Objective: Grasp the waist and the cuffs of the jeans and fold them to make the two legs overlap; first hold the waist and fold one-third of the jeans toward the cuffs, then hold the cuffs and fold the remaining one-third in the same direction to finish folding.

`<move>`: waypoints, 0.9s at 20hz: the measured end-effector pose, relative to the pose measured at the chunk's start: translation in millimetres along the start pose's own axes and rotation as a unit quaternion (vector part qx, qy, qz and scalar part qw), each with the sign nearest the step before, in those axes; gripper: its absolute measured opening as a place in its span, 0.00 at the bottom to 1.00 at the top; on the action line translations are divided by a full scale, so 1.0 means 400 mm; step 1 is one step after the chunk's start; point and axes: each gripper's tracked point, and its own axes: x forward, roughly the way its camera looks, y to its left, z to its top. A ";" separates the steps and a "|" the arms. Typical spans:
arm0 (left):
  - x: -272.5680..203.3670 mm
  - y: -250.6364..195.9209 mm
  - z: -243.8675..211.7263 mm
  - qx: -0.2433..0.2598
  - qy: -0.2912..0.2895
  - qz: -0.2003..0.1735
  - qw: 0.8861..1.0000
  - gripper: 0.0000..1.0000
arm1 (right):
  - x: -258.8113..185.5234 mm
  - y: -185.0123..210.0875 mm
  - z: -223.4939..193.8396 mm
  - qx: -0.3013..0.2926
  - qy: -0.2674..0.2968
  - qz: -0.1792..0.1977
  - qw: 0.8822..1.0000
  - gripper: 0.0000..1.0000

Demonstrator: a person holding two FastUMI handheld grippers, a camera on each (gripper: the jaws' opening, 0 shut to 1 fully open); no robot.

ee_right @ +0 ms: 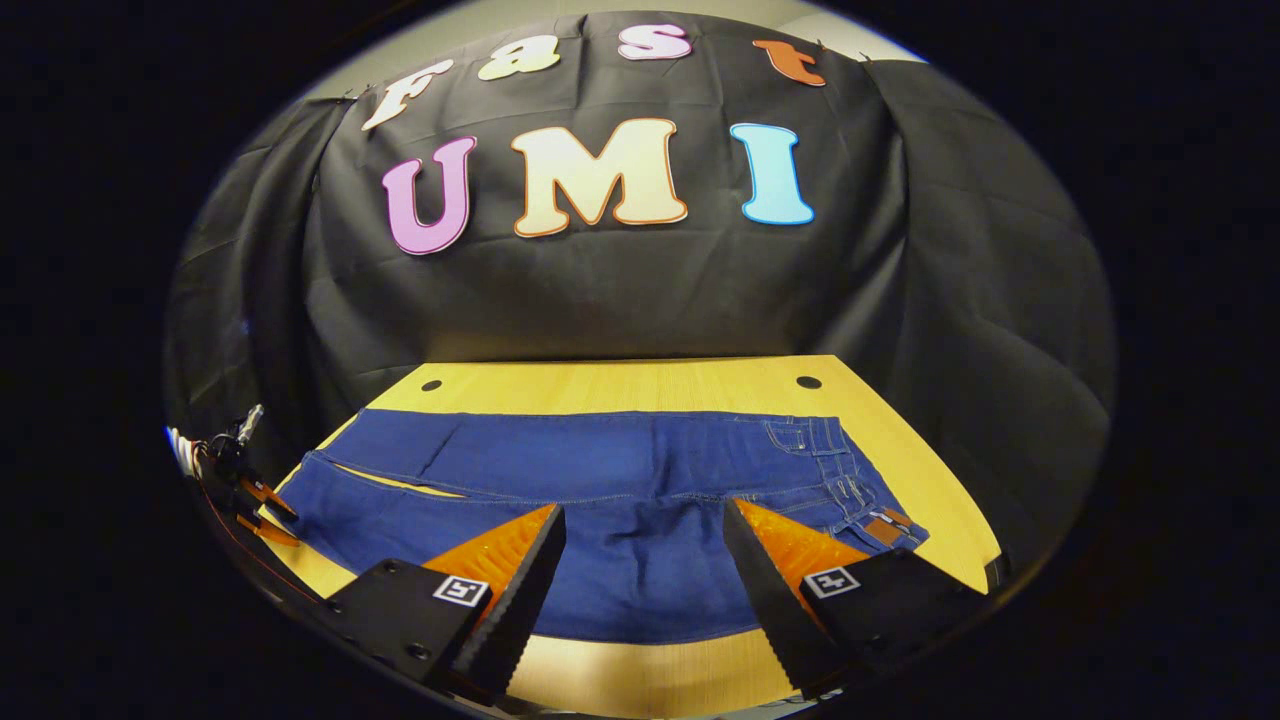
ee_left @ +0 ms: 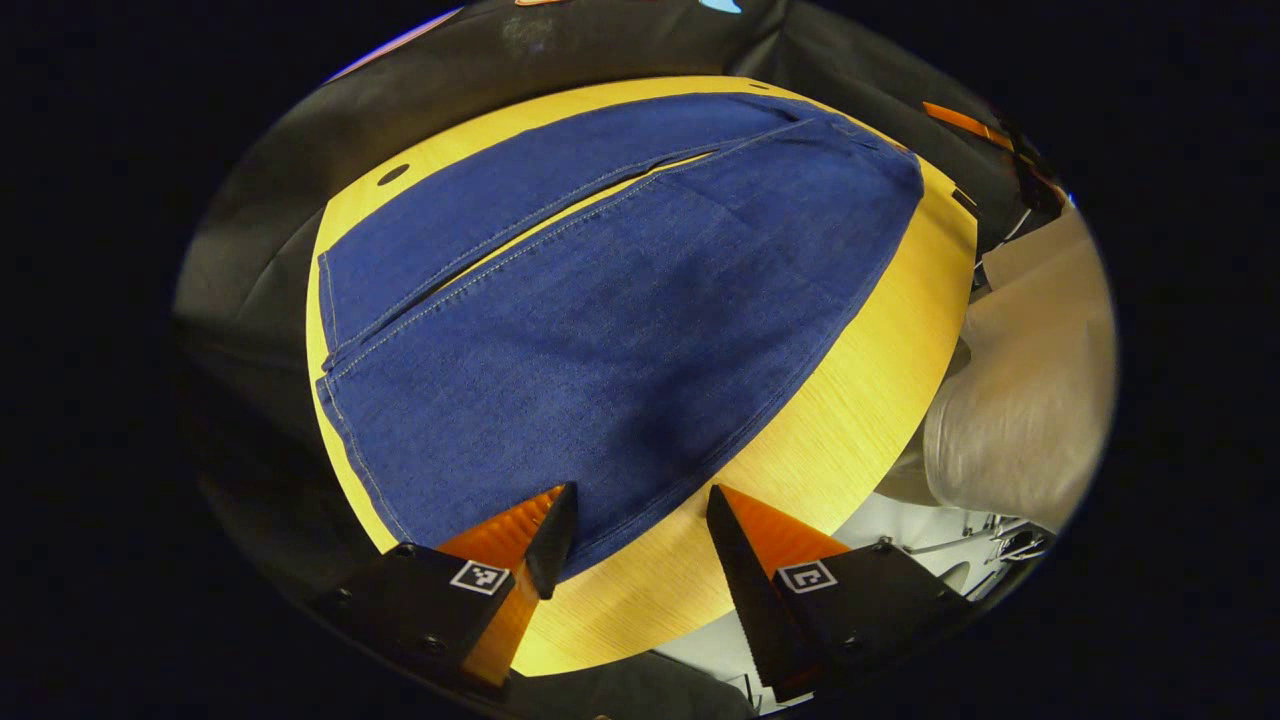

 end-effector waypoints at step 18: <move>0.000 0.001 0.029 0.038 0.067 0.007 0.997 0.00 | -0.015 -0.035 -0.218 -0.096 0.147 0.125 0.976 0.99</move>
